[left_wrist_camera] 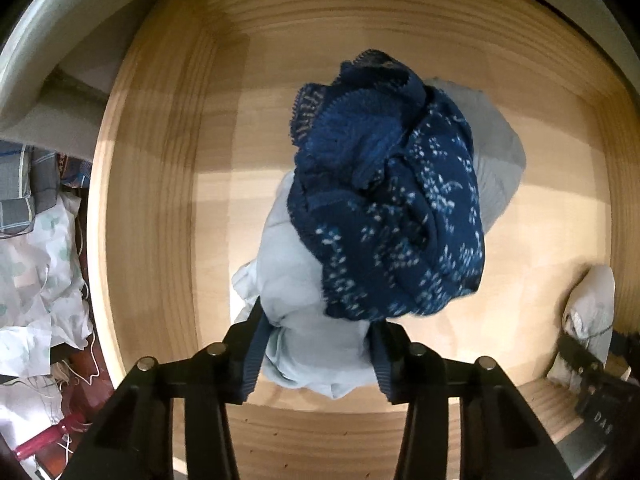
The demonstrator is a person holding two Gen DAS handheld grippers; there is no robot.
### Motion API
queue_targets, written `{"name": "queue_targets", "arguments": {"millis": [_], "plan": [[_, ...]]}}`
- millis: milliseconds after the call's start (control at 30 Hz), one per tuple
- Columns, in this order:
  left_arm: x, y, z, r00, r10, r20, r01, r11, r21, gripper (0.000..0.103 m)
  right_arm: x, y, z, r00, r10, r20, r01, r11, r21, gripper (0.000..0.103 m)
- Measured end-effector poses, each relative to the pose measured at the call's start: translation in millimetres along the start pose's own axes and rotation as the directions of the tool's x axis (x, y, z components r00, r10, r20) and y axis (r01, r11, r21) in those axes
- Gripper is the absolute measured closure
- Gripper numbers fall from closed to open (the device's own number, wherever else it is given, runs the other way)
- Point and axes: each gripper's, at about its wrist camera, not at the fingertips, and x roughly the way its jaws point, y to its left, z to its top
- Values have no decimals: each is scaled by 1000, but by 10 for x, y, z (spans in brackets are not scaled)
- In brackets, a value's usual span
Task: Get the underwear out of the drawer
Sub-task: 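Grasp the pale blue underwear with the left tool while the right tool holds the grey item, then lift the pale blue underwear into the white box with the left tool and release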
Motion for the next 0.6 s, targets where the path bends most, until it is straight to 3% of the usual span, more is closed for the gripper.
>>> {"name": "queue_targets", "arguments": {"millis": [267, 600], "plan": [[-73, 137, -116, 998, -49, -29, 50, 999, 4, 65, 0, -2, -3, 1000, -5, 0, 5, 1000, 2, 54], [-427, 288, -390, 996, -72, 46, 72, 997, 1, 65, -1, 1, -11, 1000, -11, -2, 11, 1000, 8, 54]]}}
